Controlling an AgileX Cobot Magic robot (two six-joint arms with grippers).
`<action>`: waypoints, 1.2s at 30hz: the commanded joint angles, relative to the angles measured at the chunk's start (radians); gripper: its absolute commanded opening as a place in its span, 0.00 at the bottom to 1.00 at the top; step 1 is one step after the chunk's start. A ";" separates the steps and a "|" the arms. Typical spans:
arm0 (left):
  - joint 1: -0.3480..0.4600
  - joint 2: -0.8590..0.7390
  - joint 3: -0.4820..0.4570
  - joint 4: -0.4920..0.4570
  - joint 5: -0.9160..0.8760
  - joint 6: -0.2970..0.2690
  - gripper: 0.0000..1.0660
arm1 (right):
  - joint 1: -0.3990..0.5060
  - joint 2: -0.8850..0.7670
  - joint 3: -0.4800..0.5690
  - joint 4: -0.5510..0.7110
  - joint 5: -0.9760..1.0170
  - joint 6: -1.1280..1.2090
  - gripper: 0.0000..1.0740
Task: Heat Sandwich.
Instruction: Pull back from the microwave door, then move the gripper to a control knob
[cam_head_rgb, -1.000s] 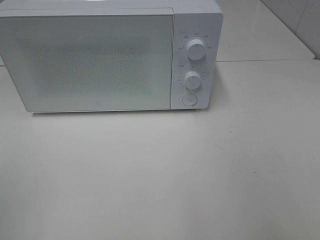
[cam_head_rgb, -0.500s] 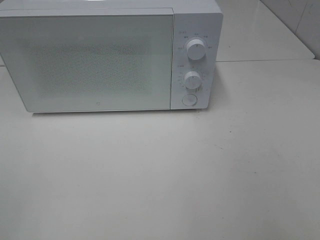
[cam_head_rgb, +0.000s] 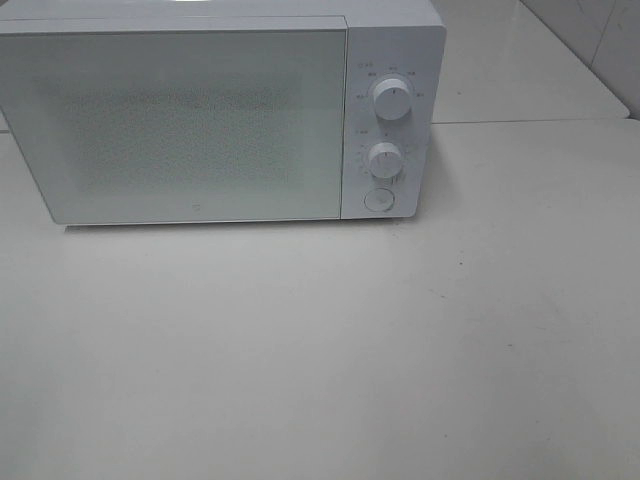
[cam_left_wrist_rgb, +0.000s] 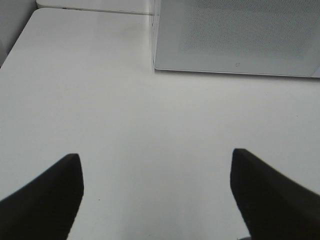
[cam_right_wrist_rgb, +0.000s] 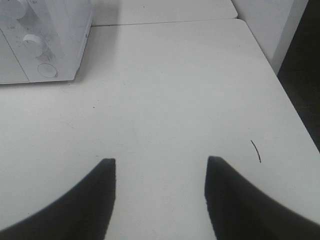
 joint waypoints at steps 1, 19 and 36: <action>0.035 -0.026 0.000 0.009 -0.002 -0.006 0.72 | -0.003 -0.023 0.006 -0.005 -0.009 -0.007 0.50; 0.175 -0.025 0.002 -0.022 -0.006 0.045 0.72 | -0.003 -0.023 0.006 -0.005 -0.009 -0.007 0.50; 0.175 -0.024 0.002 -0.022 -0.006 0.045 0.72 | -0.003 -0.023 0.006 -0.005 -0.009 -0.007 0.50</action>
